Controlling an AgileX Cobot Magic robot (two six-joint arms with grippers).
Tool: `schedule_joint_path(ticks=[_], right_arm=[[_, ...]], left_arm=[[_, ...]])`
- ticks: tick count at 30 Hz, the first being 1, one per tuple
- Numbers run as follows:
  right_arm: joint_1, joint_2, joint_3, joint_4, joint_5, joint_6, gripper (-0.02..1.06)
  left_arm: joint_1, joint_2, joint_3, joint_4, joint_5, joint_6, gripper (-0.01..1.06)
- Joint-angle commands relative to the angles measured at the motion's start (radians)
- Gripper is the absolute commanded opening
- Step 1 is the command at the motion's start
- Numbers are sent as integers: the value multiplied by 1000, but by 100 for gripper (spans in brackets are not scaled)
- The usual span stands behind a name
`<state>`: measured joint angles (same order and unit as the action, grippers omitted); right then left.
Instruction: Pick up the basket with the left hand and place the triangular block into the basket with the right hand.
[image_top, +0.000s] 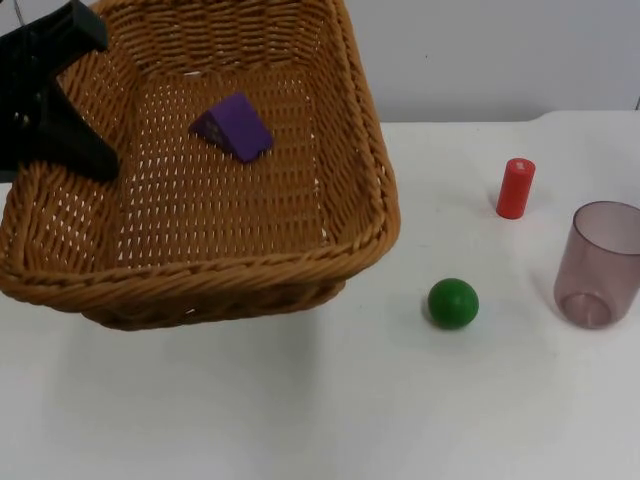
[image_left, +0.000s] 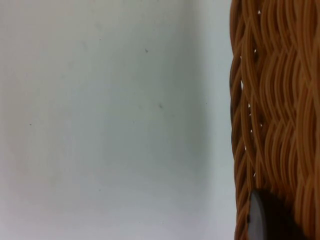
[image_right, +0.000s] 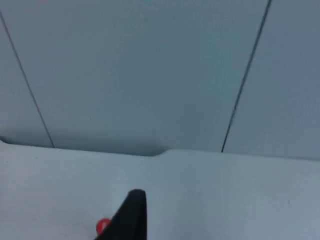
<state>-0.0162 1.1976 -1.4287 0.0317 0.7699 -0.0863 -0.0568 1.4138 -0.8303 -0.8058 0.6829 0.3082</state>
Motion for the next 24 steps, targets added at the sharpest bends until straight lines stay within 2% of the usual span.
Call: schedule_joint_path(ticks=[1,8,11,18,24], right_arm=[[-24,-48,95,25,-53,-5,105],[-22,-158,281,48,-79,-5,105],[-22,-239,360,50,-75,-5,105],[-22,-342,388,30,-32,-5,105],[-22,-429,388,-23,14,-5,105]], left_arm=[[-8,-5,-13,-21,-18,5,0],[-8,28,-15,-27,-20,5,0],[-8,107,-68,-27,-4,5,0],[-8,270,-220,-21,35,38,0],[-8,397,-256,-25,-73,108,0]])
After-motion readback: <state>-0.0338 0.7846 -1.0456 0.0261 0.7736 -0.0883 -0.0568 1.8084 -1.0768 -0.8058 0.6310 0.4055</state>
